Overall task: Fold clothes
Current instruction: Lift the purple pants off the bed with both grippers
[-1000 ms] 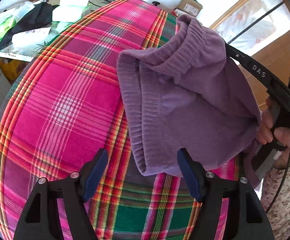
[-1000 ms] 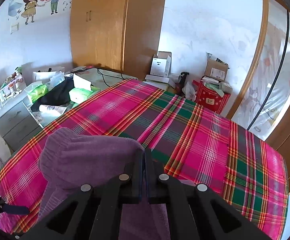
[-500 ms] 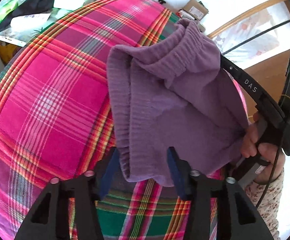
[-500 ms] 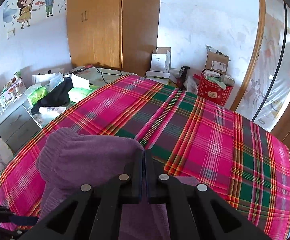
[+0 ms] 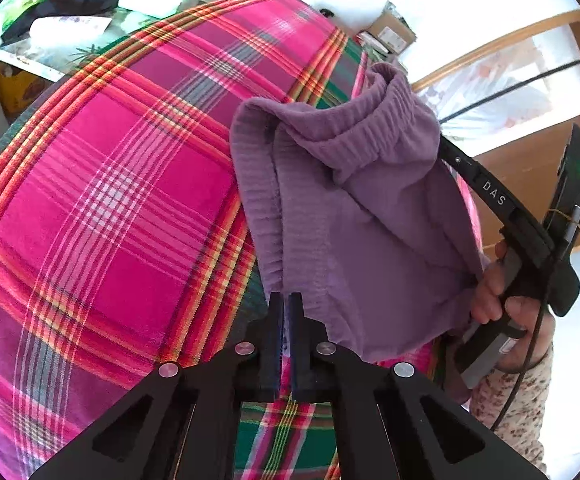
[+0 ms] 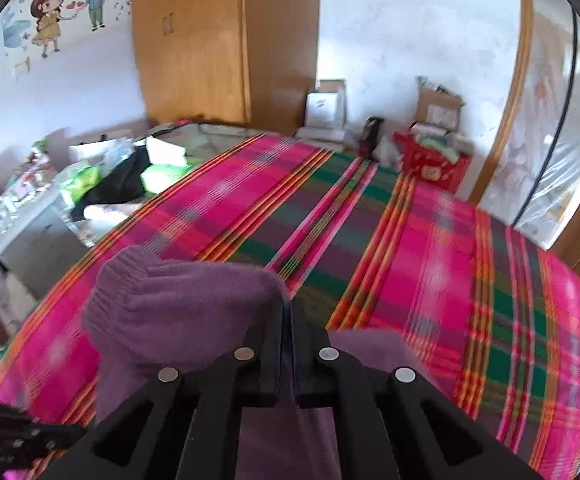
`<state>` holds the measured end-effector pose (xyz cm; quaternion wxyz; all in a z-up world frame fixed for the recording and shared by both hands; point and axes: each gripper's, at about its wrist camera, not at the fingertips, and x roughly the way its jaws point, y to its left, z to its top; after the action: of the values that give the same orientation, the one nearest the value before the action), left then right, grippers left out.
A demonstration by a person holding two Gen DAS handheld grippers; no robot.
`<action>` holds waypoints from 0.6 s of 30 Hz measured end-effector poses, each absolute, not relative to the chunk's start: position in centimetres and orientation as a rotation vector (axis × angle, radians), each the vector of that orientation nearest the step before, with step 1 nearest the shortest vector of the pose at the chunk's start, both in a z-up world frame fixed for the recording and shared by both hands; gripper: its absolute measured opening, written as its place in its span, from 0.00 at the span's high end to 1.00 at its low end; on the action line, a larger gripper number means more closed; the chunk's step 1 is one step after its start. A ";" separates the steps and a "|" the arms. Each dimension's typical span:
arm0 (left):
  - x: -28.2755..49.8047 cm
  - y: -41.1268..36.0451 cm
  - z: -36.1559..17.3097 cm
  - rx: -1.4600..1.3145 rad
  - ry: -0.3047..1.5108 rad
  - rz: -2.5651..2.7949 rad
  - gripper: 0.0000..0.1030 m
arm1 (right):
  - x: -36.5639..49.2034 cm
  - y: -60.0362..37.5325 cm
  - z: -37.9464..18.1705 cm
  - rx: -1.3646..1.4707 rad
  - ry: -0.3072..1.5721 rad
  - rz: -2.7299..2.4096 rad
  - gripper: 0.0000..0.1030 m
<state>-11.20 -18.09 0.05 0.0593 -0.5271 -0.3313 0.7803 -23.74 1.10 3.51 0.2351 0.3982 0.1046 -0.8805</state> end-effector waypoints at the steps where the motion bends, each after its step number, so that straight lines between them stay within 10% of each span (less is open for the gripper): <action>1: -11.1 -17.9 0.1 -1.596 -0.997 2.361 0.98 | -23.1 1.3 3.6 1.086 0.291 -2.410 0.90; 18: -12.4 -18.4 1.1 -1.594 -0.878 2.453 0.90 | -8.2 -1.0 -0.9 0.935 0.536 -2.064 0.61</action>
<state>-12.36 -18.44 1.09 0.0435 -0.5213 -0.2872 0.8024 -8.17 -0.95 -0.93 0.3957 0.3688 0.2113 -0.8141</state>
